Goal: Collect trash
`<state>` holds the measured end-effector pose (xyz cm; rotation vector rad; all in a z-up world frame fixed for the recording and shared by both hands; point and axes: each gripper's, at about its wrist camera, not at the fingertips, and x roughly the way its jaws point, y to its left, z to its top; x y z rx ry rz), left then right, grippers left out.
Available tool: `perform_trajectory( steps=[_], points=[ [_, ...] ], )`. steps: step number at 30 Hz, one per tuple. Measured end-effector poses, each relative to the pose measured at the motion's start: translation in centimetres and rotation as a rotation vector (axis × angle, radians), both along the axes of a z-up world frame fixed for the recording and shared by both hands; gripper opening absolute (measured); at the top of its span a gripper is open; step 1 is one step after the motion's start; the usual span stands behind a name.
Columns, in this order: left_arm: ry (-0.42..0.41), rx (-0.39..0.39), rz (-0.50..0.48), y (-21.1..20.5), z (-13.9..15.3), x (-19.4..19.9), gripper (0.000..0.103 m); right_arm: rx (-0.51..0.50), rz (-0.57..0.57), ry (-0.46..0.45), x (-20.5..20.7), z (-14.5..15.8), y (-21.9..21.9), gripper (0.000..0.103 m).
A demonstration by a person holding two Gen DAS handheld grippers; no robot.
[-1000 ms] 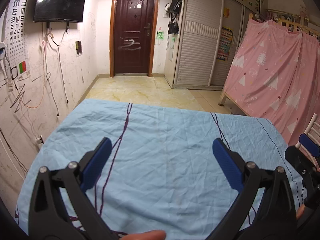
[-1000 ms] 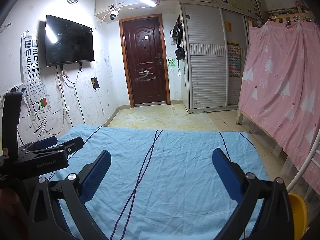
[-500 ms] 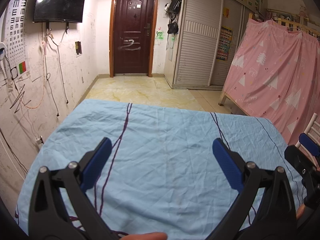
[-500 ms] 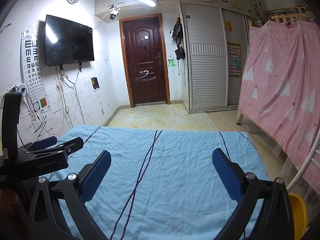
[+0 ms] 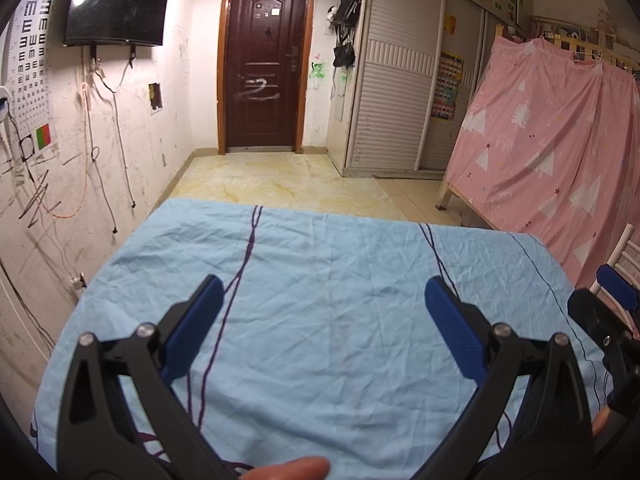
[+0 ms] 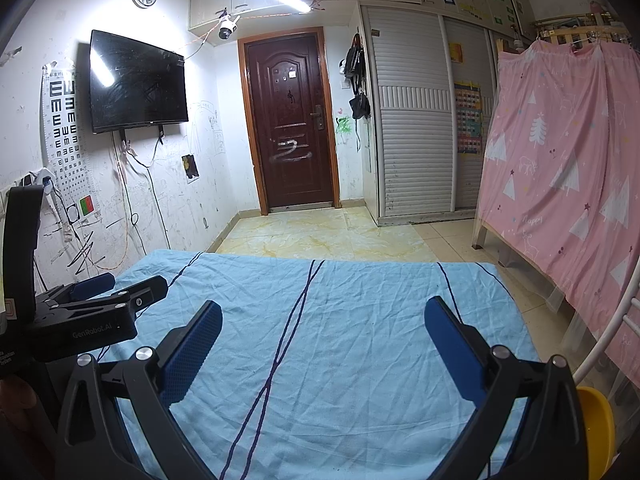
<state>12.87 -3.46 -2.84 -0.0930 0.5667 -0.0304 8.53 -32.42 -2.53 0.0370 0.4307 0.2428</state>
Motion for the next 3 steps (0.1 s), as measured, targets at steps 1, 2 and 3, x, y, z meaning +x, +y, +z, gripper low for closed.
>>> perform_trajectory(
  steps=[1,2,3],
  points=[
    [0.001,0.0,0.0,-0.07,-0.01,0.02,0.096,0.0,-0.001,0.0,-0.06,-0.02,-0.05,0.094],
    [0.001,-0.001,0.001,-0.04,-0.02,0.02,0.096,-0.001,-0.001,0.001,-0.11,-0.07,-0.09,0.094],
    [0.001,0.0,0.0,-0.08,0.0,0.02,0.096,-0.001,-0.001,0.001,-0.11,-0.07,-0.09,0.094]
  ],
)
